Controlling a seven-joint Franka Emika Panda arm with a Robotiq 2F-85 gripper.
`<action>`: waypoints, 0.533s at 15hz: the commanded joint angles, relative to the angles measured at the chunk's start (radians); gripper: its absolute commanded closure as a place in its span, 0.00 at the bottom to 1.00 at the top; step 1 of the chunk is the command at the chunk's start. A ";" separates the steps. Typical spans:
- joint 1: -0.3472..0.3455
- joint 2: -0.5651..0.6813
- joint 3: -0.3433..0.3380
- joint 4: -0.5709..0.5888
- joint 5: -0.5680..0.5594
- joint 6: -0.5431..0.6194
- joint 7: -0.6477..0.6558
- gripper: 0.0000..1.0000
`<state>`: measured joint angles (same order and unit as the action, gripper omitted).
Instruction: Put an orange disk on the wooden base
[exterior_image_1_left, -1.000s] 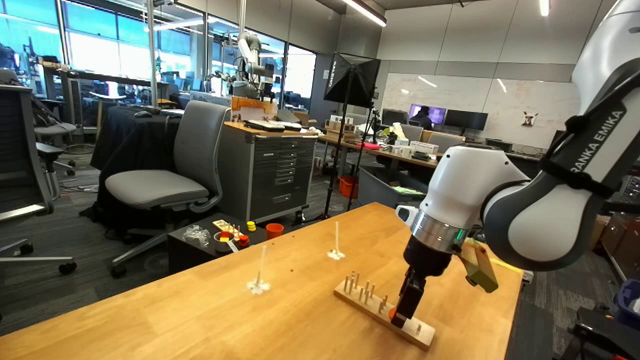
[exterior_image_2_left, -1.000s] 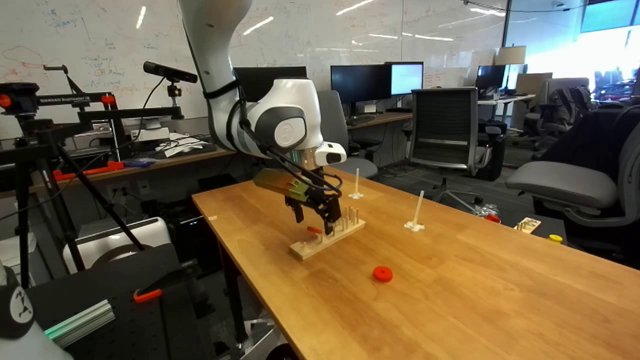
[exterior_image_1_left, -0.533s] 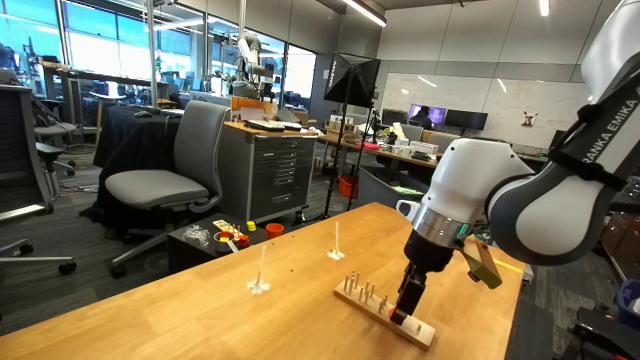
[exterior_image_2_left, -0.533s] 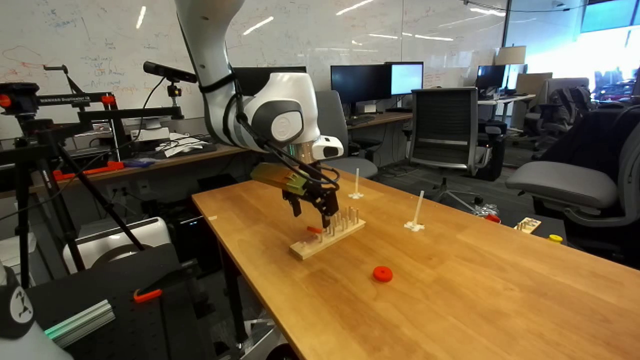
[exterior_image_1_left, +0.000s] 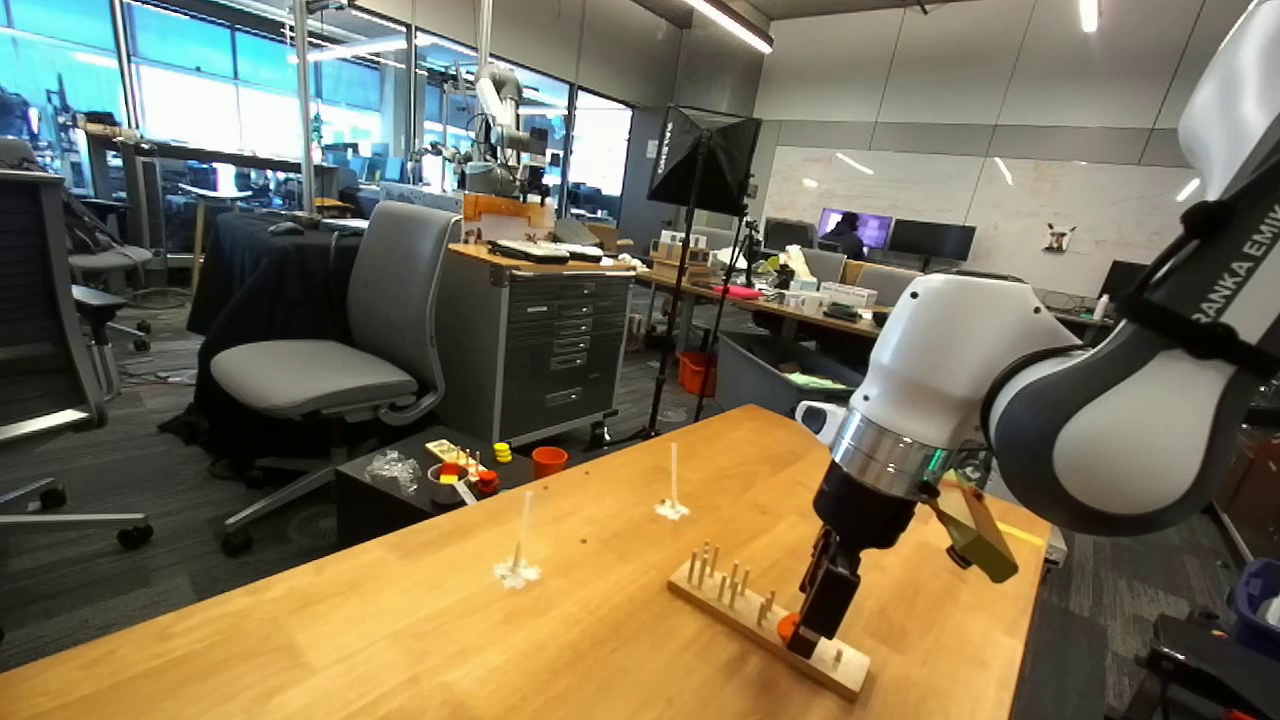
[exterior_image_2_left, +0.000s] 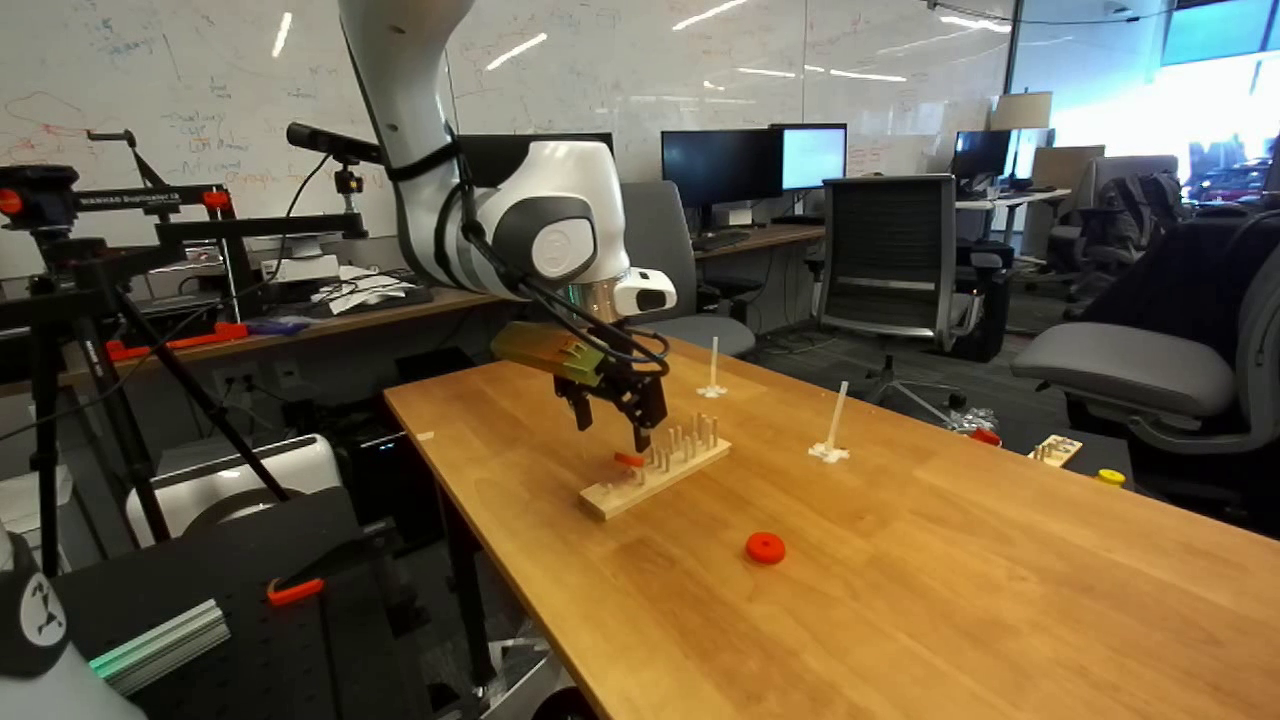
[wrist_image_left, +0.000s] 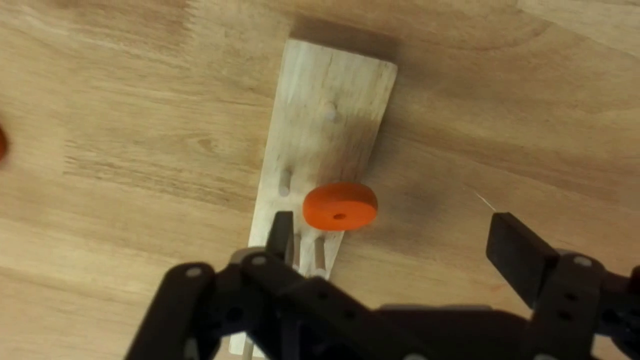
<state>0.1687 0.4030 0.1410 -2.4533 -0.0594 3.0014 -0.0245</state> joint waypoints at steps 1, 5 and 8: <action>0.015 -0.042 0.000 -0.028 -0.012 -0.013 -0.003 0.00; 0.029 -0.040 -0.002 -0.027 -0.015 -0.015 -0.001 0.00; 0.043 -0.036 -0.008 -0.020 -0.021 -0.021 0.004 0.00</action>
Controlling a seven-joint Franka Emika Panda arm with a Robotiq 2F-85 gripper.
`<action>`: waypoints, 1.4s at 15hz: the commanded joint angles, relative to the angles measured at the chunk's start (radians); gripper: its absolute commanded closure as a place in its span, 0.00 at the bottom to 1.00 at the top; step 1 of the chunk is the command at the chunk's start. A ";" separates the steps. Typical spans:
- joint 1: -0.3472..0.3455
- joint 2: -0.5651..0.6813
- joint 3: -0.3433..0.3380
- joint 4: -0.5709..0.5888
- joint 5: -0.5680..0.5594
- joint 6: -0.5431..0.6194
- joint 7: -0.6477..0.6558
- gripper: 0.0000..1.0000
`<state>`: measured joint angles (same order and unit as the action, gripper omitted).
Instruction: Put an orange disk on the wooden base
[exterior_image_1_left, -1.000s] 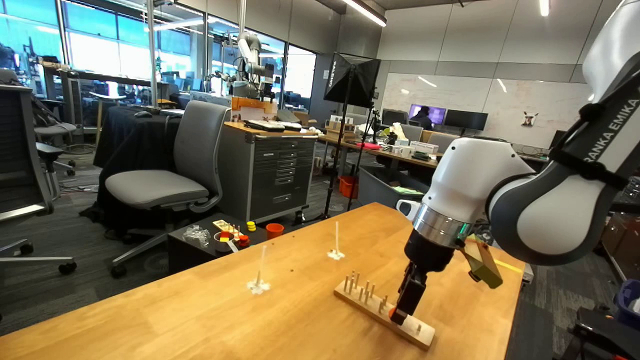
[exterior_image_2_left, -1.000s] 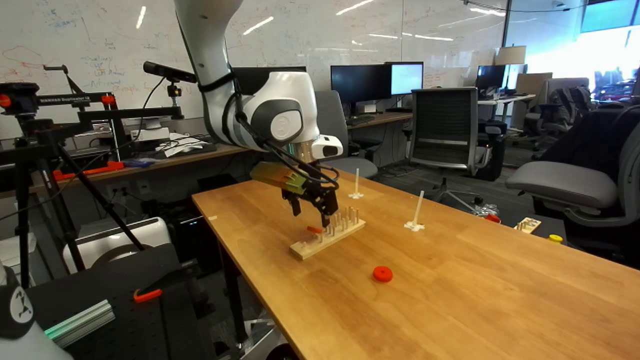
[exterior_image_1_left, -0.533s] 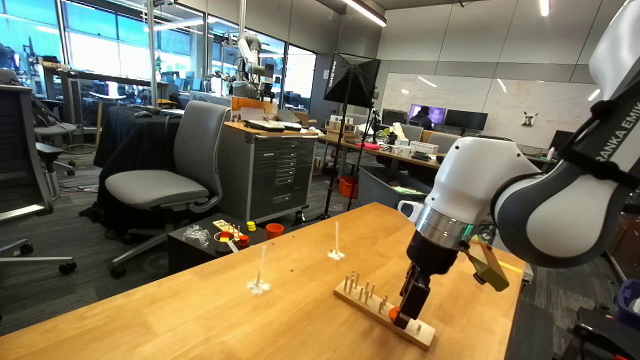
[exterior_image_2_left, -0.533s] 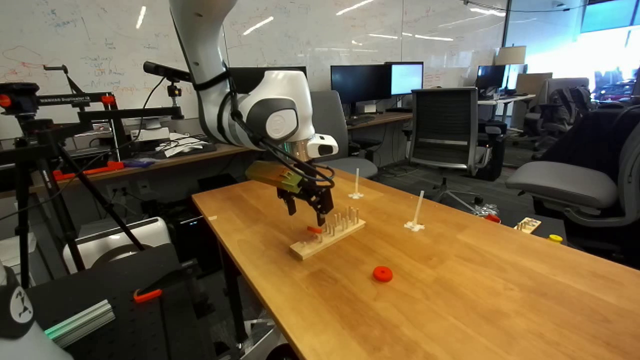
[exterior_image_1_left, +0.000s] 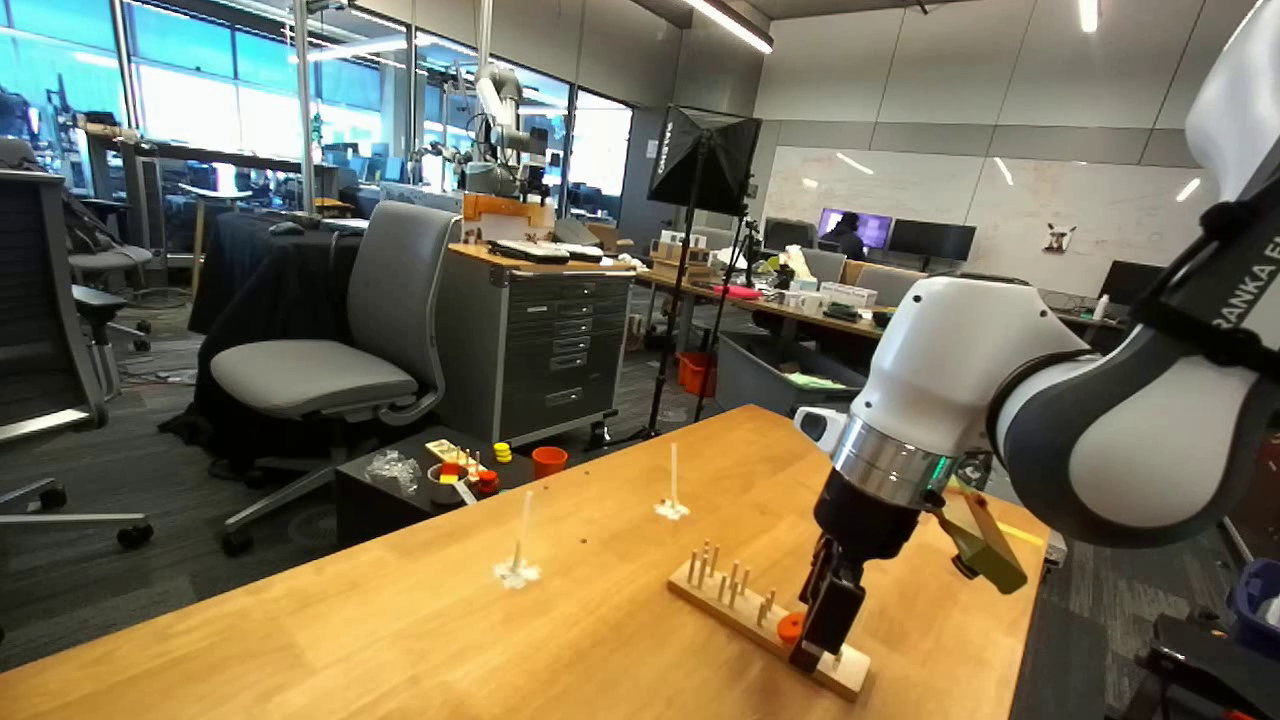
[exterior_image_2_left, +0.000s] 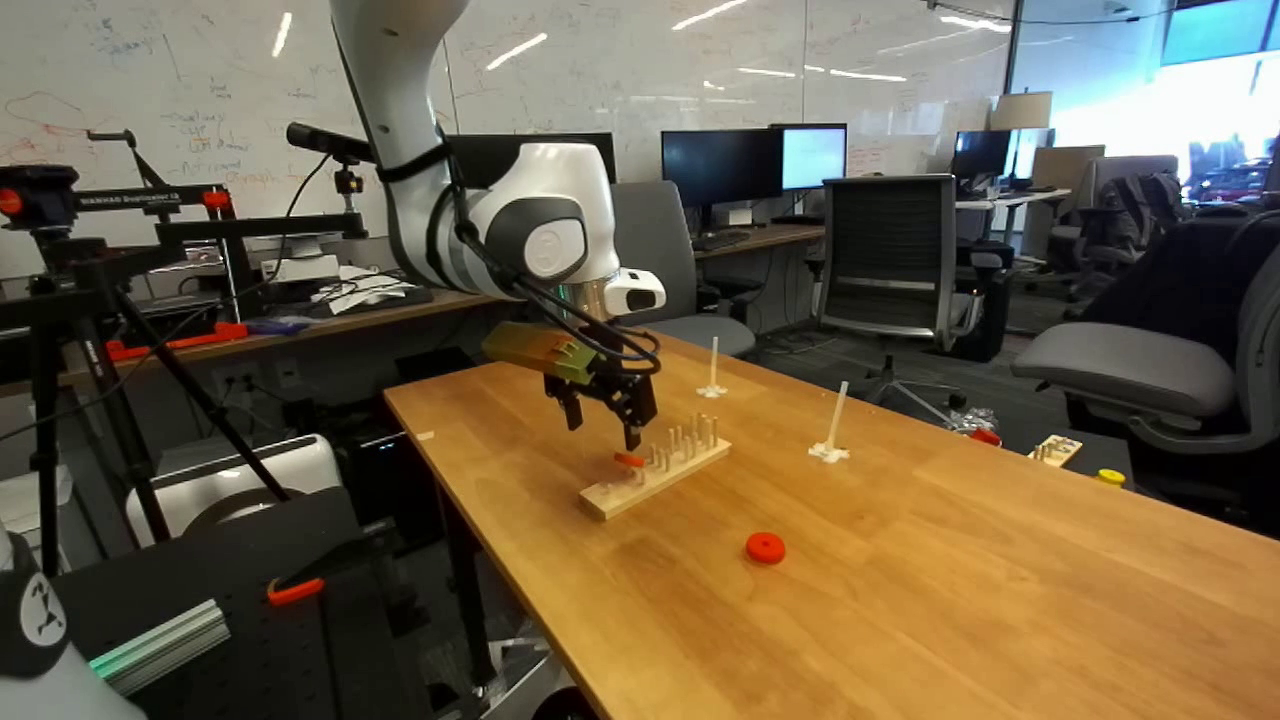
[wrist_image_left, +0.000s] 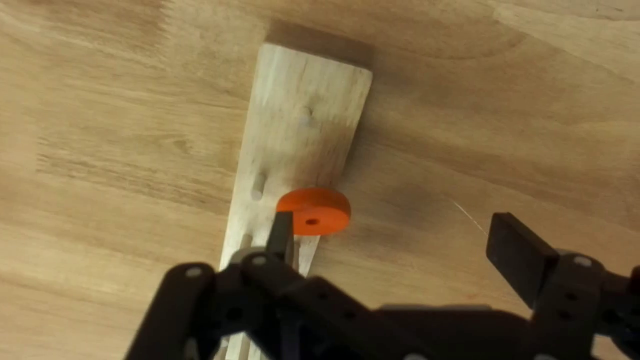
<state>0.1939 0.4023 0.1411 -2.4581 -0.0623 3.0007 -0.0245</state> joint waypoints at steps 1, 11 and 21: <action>0.020 -0.034 -0.009 -0.014 -0.019 -0.022 0.004 0.00; 0.031 -0.022 -0.014 0.007 -0.026 -0.064 0.007 0.00; 0.022 -0.012 -0.013 0.035 -0.024 -0.133 0.004 0.00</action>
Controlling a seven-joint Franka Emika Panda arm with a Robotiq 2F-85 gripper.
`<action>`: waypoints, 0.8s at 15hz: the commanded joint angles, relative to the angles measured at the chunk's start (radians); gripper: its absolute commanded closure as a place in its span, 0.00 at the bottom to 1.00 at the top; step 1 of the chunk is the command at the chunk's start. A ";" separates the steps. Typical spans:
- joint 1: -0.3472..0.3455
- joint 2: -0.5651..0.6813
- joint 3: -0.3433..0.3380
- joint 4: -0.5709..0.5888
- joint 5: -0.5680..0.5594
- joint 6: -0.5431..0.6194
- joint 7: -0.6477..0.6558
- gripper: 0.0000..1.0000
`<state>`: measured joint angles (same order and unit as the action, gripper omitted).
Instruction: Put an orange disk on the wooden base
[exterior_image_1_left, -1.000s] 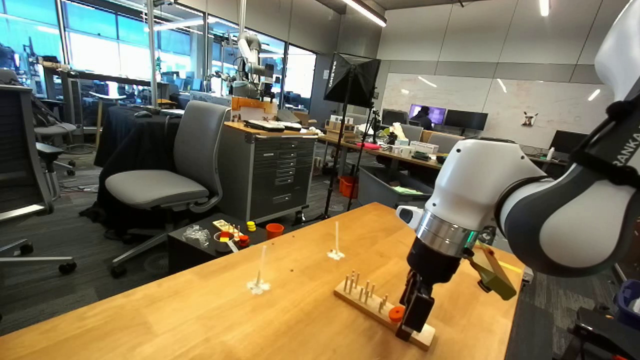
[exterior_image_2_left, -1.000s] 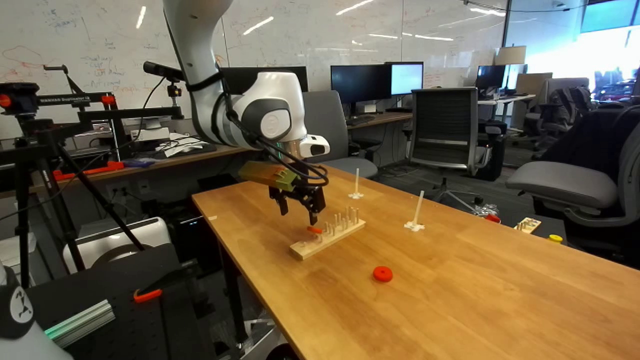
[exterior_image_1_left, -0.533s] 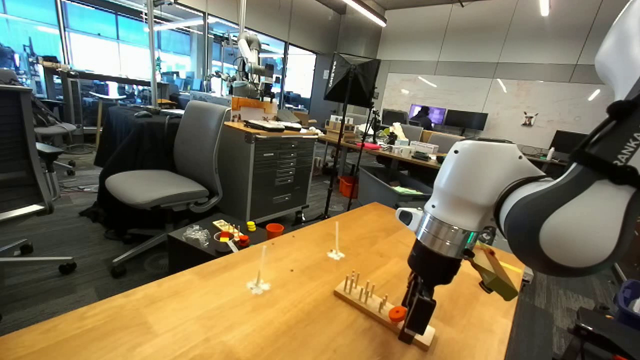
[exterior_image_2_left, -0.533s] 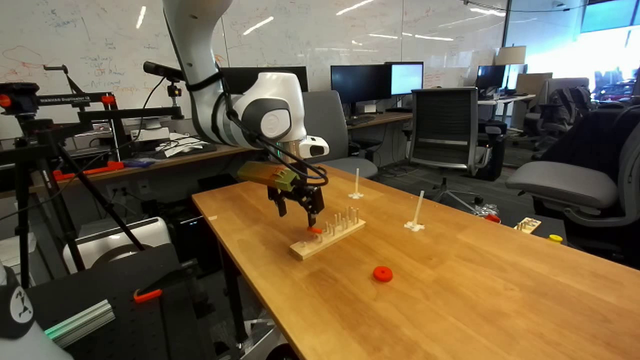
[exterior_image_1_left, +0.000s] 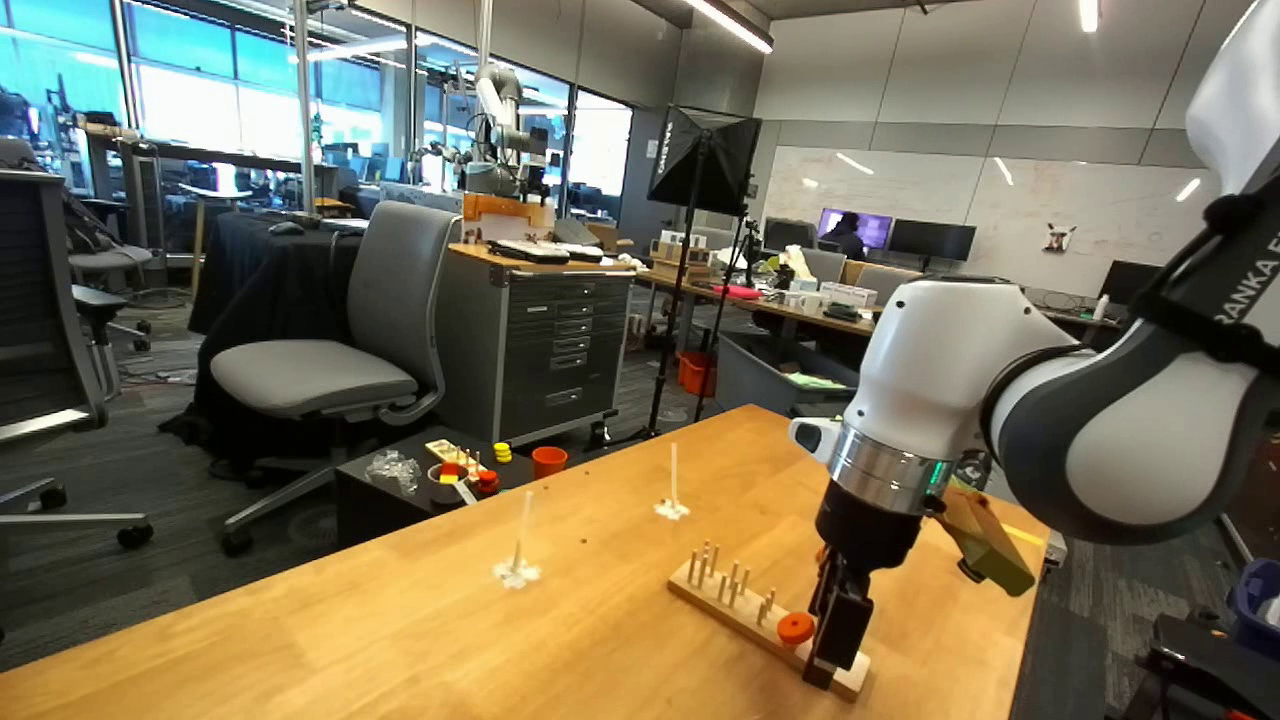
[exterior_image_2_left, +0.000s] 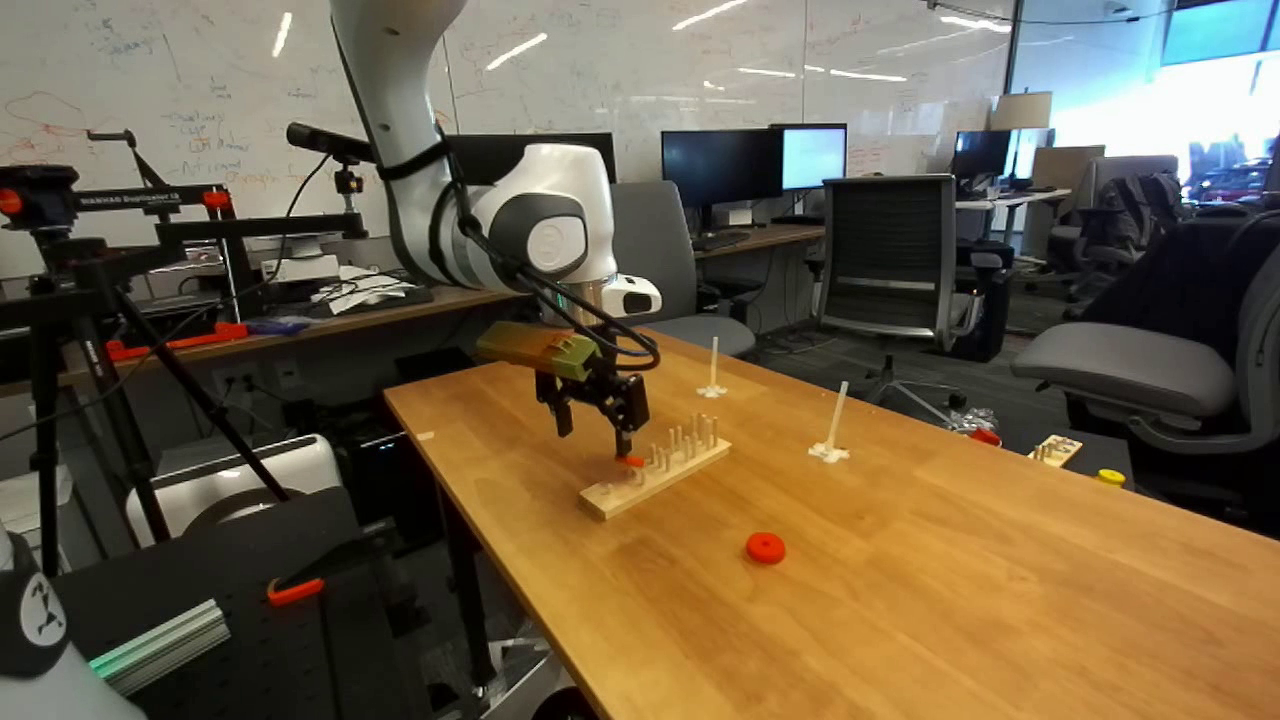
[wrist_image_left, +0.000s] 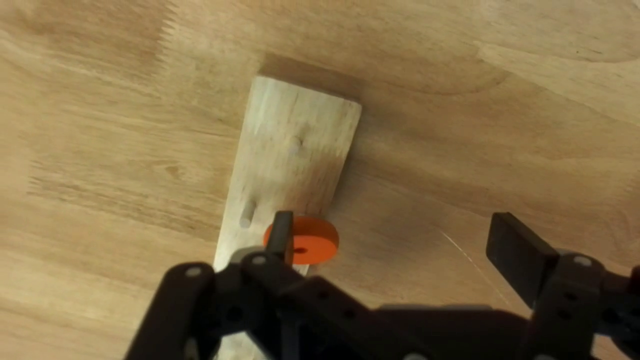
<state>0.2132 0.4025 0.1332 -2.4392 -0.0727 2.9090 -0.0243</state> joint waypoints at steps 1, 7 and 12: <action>0.002 -0.012 -0.004 0.019 -0.014 -0.048 0.003 0.00; 0.010 0.010 -0.019 0.064 -0.023 -0.131 0.017 0.00; 0.010 0.023 -0.020 0.097 -0.024 -0.184 0.020 0.00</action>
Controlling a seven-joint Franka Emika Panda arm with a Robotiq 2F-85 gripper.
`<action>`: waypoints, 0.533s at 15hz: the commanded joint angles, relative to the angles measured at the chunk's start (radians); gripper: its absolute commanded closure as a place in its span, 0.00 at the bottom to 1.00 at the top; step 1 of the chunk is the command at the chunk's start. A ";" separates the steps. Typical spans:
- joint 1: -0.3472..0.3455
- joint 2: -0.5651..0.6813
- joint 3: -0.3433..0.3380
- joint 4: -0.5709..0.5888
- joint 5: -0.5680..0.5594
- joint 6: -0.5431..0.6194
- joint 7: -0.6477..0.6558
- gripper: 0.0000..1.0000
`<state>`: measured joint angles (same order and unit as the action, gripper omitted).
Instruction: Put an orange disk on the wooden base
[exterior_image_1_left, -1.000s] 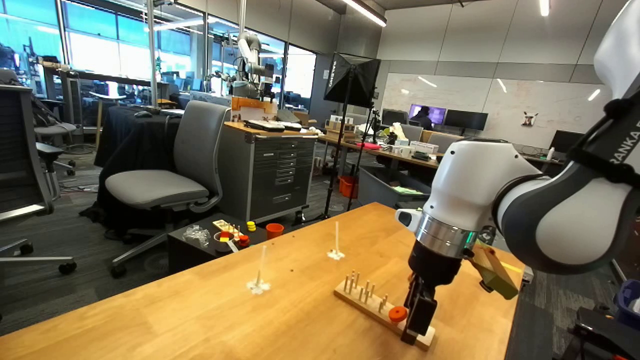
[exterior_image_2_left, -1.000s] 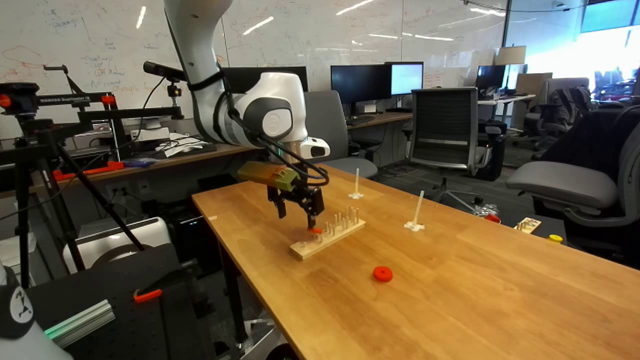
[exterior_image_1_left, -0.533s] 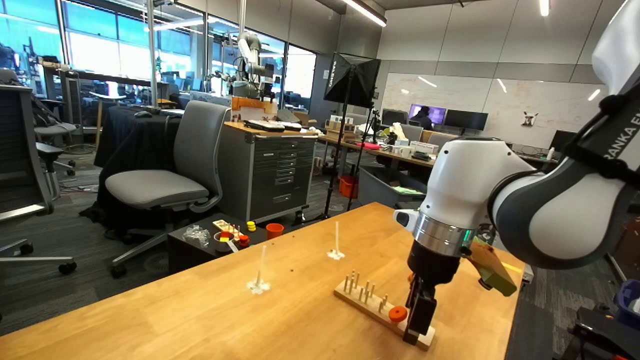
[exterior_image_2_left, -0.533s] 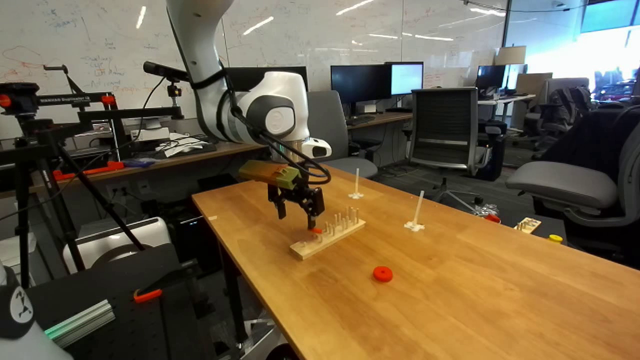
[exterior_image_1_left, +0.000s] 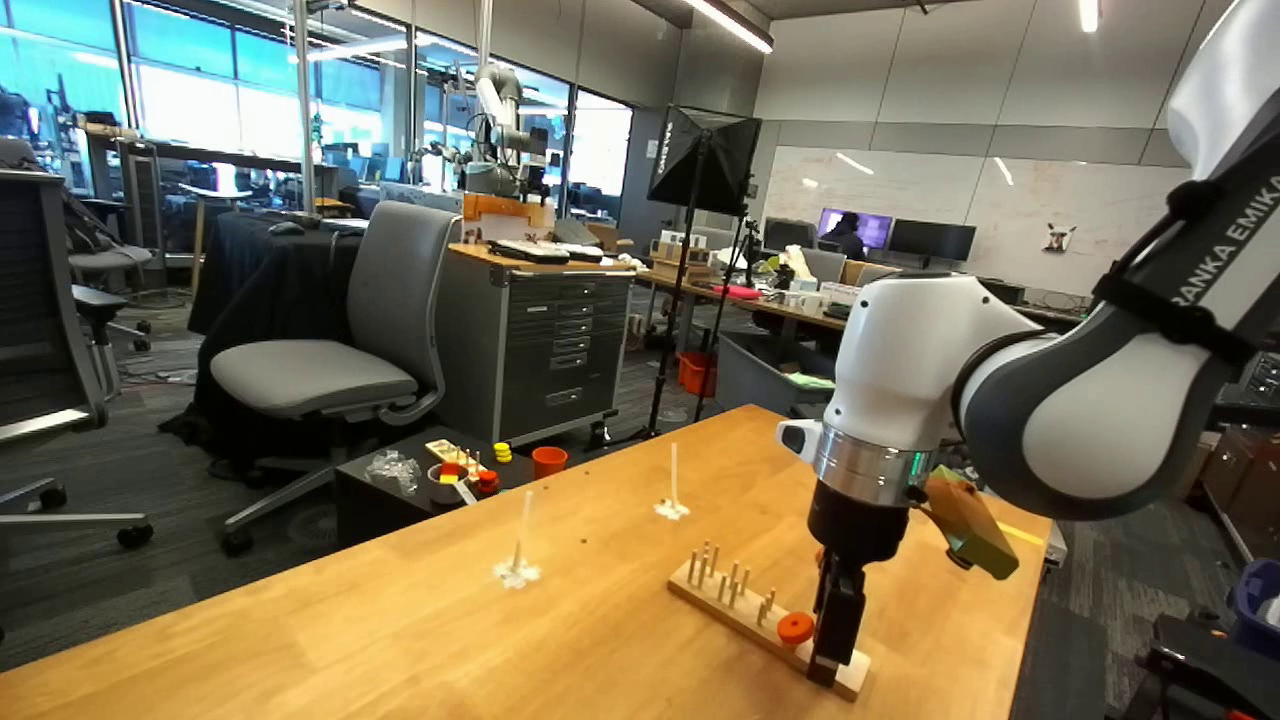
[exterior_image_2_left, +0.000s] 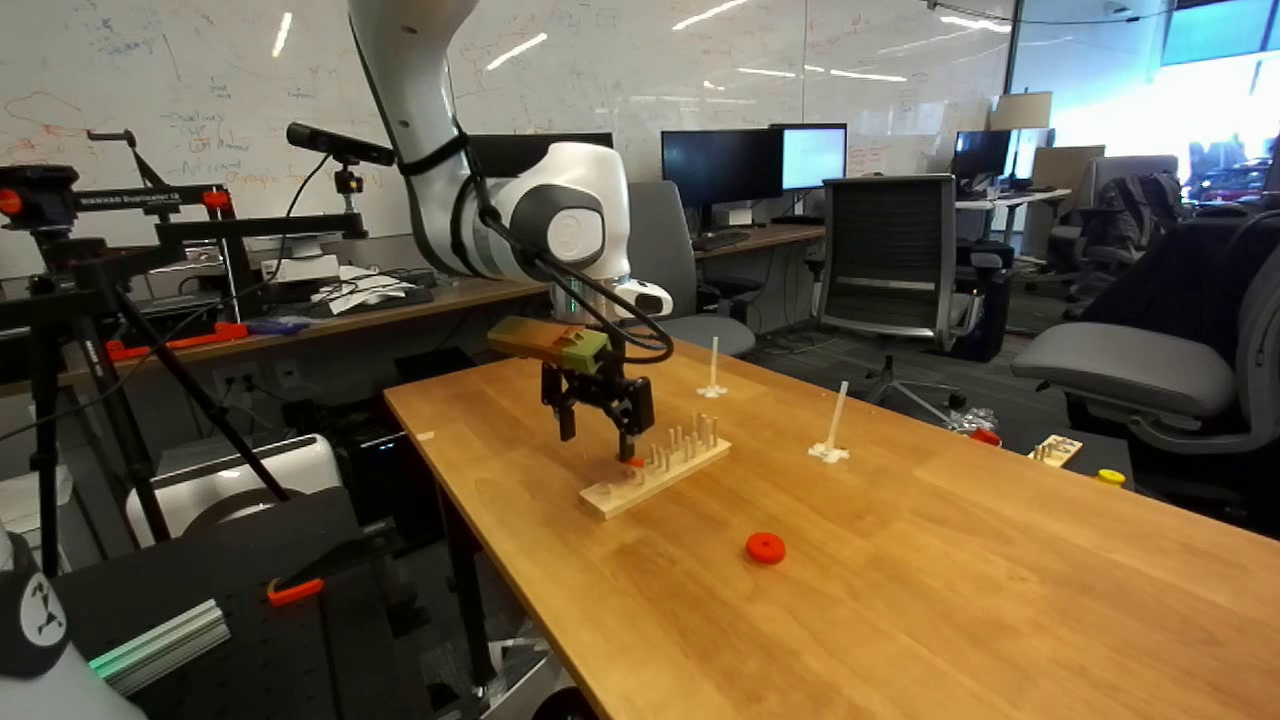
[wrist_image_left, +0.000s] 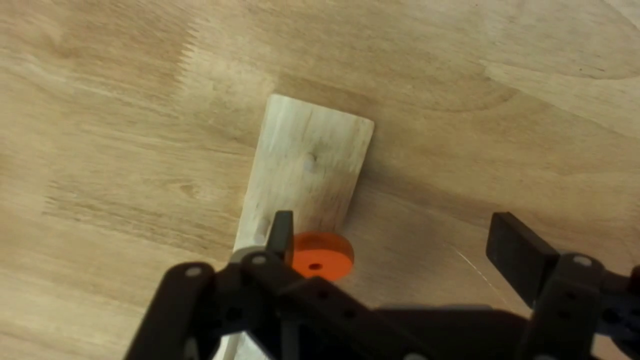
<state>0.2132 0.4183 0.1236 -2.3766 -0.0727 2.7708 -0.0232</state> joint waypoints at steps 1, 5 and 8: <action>0.011 0.009 -0.011 0.039 -0.025 -0.055 0.020 0.00; 0.015 0.028 -0.017 0.070 -0.032 -0.098 0.027 0.00; 0.017 0.047 -0.020 0.095 -0.040 -0.128 0.031 0.00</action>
<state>0.2132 0.4433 0.1201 -2.3261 -0.0834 2.6909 -0.0202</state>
